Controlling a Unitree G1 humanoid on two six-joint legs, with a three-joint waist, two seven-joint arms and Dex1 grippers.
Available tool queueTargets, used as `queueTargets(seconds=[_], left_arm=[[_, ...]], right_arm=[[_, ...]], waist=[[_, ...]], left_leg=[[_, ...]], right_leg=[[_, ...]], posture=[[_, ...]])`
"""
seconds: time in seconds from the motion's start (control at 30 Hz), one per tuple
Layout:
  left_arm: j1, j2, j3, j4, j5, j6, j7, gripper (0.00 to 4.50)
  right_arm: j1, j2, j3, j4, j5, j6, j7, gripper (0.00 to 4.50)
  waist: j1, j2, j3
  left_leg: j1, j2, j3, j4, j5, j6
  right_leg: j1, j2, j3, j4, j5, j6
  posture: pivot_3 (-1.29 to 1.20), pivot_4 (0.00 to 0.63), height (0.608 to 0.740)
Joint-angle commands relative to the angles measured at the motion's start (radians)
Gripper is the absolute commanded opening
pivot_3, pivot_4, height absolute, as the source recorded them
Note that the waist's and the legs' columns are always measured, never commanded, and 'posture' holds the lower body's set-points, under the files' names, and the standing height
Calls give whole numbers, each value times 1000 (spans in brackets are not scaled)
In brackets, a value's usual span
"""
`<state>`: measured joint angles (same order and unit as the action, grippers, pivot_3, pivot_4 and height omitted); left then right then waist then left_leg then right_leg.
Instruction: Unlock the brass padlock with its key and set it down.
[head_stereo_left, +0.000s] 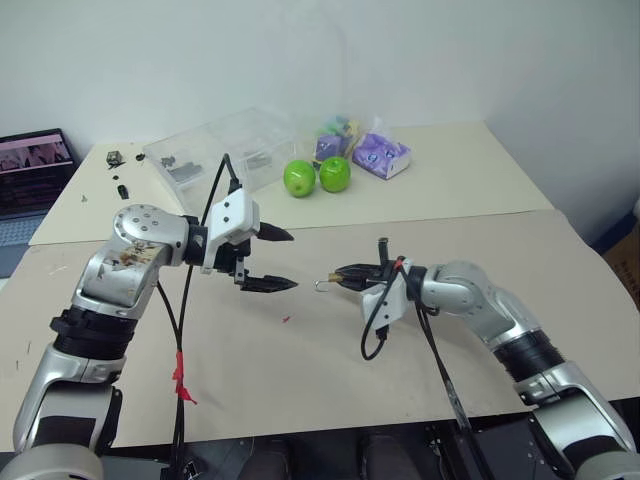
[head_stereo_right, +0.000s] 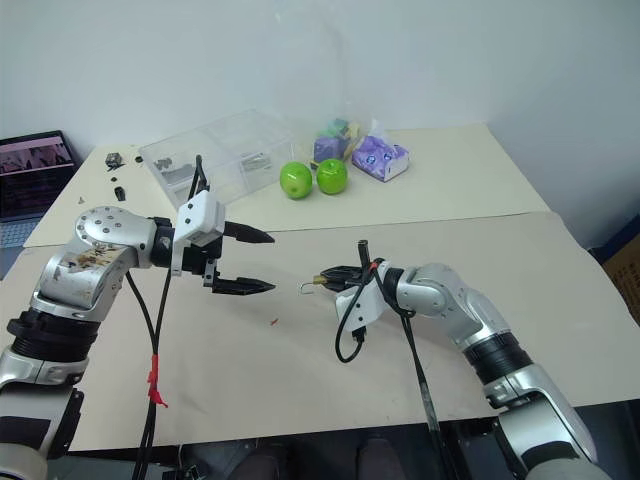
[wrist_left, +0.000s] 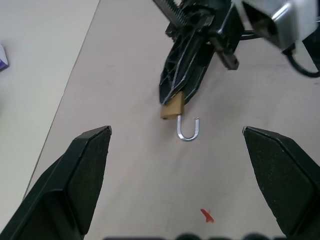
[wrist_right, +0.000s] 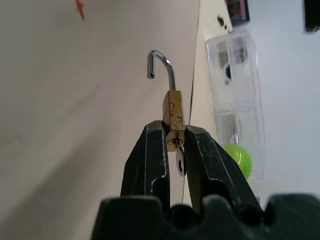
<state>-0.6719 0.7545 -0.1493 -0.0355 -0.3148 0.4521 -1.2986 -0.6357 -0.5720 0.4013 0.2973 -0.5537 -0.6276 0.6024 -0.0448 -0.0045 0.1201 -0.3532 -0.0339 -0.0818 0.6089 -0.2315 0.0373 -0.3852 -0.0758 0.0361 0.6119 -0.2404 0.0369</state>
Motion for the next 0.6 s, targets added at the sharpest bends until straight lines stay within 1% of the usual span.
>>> queueTargets(seconds=[0.03,0.23,0.5,0.57,0.6], left_arm=[[14,30,8,-53,-19,14,-24,4478],[34,58,5,-95,-58,38,-84,4478],[25,54,-1,-97,-62,43,-102,4478],[21,49,-3,-92,-63,42,-106,4500],[17,46,-4,-88,-61,41,-106,4500]], right_arm=[[-44,26,18,39,-68,-1,-77,94],[-41,37,56,99,-113,-42,-137,94],[-33,32,93,175,-136,-67,-170,94],[-31,25,92,180,-126,-74,-165,1108],[-30,21,91,180,-124,-77,-164,1238]], waist=[[-1,0,0],[0,0,0],[-1,-1,0],[-1,-1,0],[-1,-1,0]], left_leg=[[0,0,1,-1,0,0],[0,0,3,0,0,0],[0,0,3,0,0,0],[0,0,3,0,0,0],[0,0,3,0,0,0]], right_leg=[[-1,0,2,0,0,0],[-1,0,4,0,0,0],[-1,0,4,0,0,0],[-1,0,5,0,0,0],[-1,0,5,0,0,0]], posture=[[0,150,740],[0,150,740],[0,150,740],[0,150,740],[0,150,740]])
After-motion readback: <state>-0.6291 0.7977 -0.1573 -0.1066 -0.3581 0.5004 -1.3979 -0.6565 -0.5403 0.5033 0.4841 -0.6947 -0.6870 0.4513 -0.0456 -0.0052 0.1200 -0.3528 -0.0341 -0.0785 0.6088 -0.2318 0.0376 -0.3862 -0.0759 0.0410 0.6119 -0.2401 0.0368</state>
